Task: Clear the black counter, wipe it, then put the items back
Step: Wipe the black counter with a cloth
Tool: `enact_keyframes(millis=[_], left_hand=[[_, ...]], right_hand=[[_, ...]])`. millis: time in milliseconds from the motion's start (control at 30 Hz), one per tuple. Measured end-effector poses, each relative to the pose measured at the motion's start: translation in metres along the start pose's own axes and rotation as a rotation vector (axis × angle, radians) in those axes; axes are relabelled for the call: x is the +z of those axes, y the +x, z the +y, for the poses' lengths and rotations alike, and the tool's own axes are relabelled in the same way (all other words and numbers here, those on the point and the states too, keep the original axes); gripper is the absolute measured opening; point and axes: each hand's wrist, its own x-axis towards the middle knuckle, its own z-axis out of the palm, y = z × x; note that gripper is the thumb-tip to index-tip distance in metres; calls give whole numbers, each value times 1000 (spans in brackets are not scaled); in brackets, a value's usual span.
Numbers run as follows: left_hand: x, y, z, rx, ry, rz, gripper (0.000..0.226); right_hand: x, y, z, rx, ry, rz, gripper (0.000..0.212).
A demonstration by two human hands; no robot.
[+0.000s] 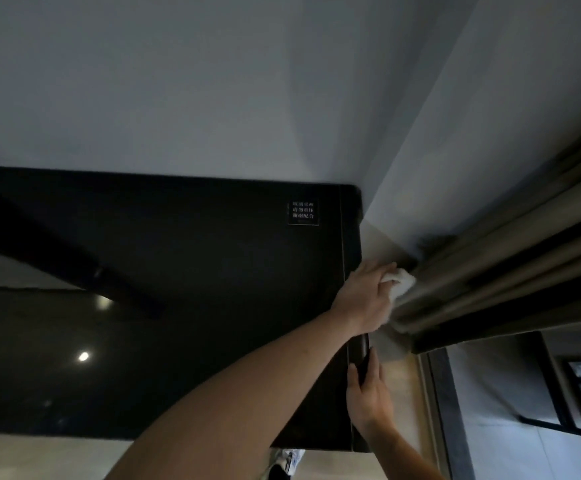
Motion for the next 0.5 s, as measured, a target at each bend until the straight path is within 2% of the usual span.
enact_keyframes(millis=[200,300,367,500], left_hand=[[-75,-82,-43,-152,22,153,48],[-107,-138,-77,-281,66,224,47],[-127,-177,-101,-382,32,279,48],[-156,-245,-142,-538,-65,458,49]], right_hand=[[-3,-26,-20,-6,-94,-46,90],[-1,-41,-42,15,-178,-95,88],[1,-49,-59,-34,-244,-142,82],[11,-60,-98,-254,-304,-279,73]])
